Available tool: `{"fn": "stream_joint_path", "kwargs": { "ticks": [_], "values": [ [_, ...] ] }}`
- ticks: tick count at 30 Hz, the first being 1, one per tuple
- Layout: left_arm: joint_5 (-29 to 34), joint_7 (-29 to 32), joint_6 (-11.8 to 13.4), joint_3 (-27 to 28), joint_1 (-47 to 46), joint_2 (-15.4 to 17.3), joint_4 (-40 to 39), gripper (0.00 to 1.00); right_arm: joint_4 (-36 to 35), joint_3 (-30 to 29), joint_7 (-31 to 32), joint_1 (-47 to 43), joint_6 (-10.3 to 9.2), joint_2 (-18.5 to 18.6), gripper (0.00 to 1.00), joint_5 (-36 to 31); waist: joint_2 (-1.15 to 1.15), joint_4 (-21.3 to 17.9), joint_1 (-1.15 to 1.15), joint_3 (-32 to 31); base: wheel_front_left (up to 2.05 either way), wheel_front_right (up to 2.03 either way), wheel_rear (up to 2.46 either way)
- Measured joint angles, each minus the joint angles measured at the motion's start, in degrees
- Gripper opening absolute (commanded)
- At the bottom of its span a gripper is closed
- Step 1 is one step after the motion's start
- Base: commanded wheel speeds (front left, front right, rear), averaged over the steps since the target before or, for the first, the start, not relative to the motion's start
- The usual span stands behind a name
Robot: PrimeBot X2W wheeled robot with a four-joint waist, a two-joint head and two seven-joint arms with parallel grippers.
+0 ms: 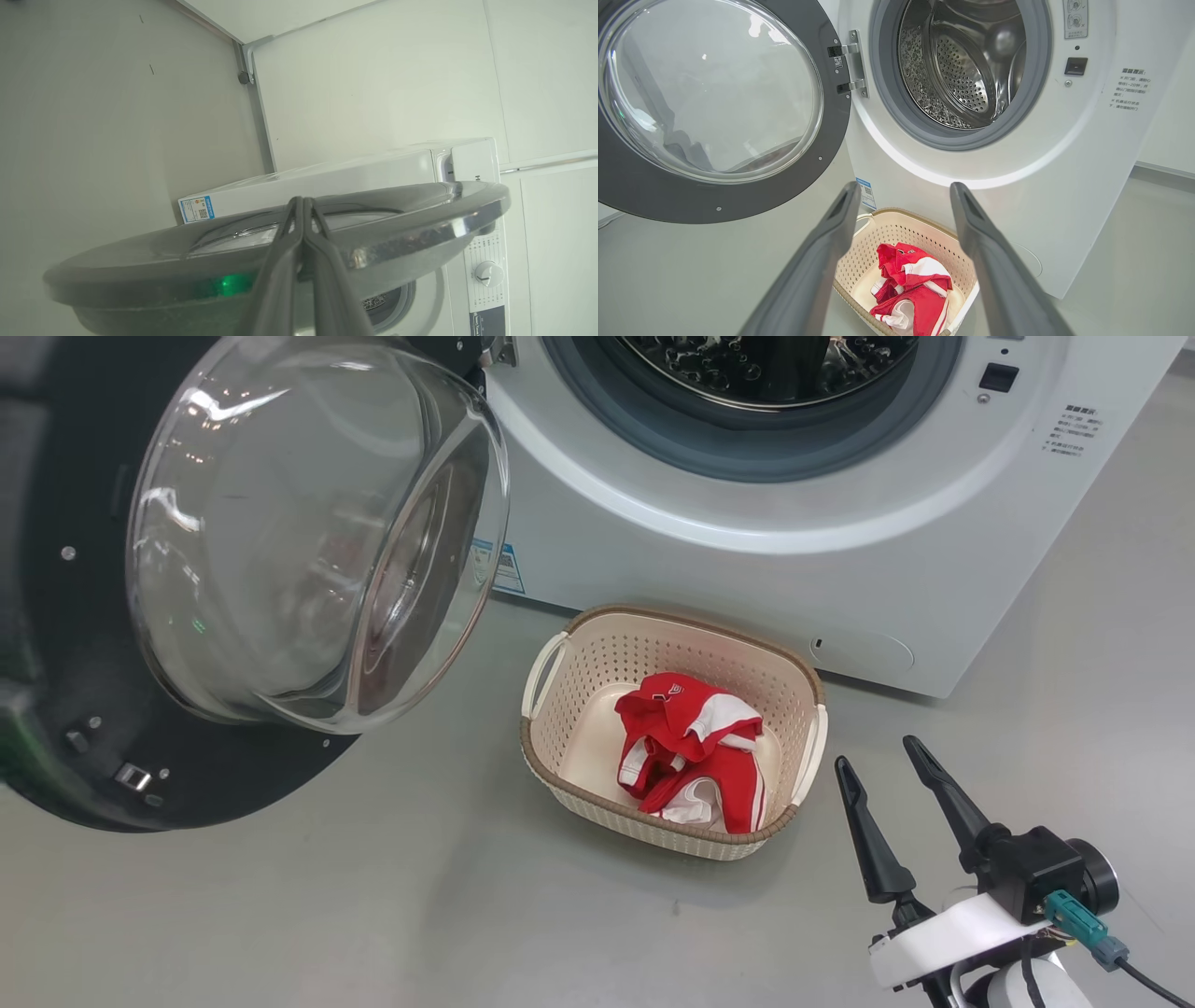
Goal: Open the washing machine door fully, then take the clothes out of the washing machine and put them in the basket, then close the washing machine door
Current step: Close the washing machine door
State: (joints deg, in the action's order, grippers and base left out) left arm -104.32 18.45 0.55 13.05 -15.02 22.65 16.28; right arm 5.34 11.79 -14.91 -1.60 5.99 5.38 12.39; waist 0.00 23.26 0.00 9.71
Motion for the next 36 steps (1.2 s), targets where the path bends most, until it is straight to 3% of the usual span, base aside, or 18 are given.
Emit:
{"fn": "stream_joint_path", "kwargs": {
  "ticks": [10,17,29,36],
  "values": [
    [-4.6,8.7,-4.5,-2.0,0.7,-0.3,-0.3,0.00,0.2,0.0,0.0,0.0,0.08,0.0,1.00,0.0,0.00,0.8,0.00,-0.7,0.00,0.00,0.00],
    [-5.0,13.3,-6.3,-4.1,2.3,-0.6,-2.7,0.00,0.3,0.1,0.0,0.0,0.09,0.0,1.00,0.0,0.00,1.0,0.00,-0.8,0.00,0.00,0.00],
    [-4.9,18.9,-7.4,-7.0,6.1,-2.1,-9.5,0.00,-0.2,0.8,0.0,0.0,0.19,-0.1,1.00,0.0,0.00,-0.1,0.00,-0.4,0.00,0.00,0.00],
    [-4.7,21.3,-7.4,-9.7,7.8,-4.7,-14.0,0.00,-0.7,1.0,0.0,1.2,0.43,-0.4,1.00,0.0,0.00,-1.9,0.00,0.1,0.00,0.00,0.00]
  ]
}}
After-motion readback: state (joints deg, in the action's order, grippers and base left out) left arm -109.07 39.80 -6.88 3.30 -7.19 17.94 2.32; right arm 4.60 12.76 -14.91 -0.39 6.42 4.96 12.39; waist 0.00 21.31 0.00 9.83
